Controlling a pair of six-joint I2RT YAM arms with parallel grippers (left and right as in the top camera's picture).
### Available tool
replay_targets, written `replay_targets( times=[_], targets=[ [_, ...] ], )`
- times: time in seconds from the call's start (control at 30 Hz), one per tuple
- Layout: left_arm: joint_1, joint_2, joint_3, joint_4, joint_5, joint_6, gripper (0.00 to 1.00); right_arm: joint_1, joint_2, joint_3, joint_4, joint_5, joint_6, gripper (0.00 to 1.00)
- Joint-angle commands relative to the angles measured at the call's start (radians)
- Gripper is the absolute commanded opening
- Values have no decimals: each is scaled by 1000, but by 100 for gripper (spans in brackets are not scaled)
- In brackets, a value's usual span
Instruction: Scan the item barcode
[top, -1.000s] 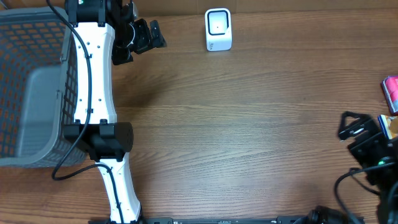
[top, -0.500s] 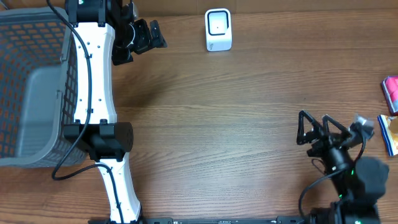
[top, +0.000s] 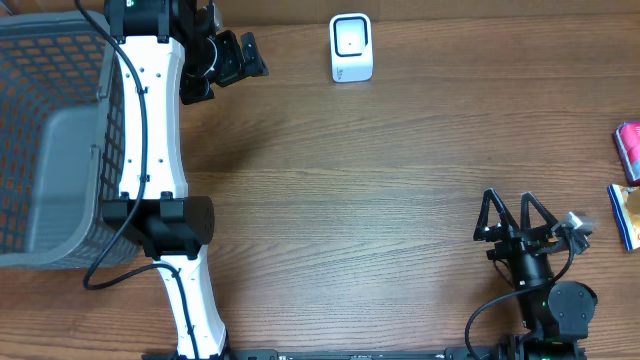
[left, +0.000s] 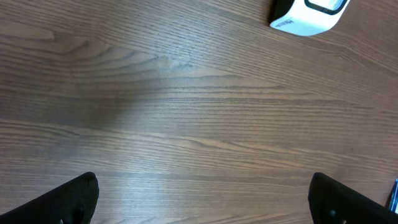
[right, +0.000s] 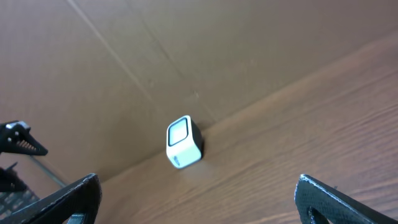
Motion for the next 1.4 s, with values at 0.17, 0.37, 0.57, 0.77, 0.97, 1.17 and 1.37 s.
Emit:
replay_targets(
  times=[0.17,0.37,0.57,0.77,0.97,1.17,1.37],
  targets=[
    [2,-10,7,-2,-3,-6,100,12,-121,-34,-49,108,-5,100],
    [2,-10,7,-2,-3,-6,100,13,-137,-34,-138,188,-5,100],
    [2,-10,7,-2,-3,-6,100,13,-137,-34,-168,206,-135,100],
    [2,-10,8,-2,-3,-6,100,13,-137,-34,-172,180,-272,100],
    [2,-10,7,-2,-3,-6,100,13,-137,-34,-172,181,-421,100],
    [2,-10,7,-2,-3,-6,100,13,-137,-34,-172,183,-420,100],
    [2,-10,7,-2,-3,-6,100,13,-137,-34,-172,183,-472,100]
  ],
)
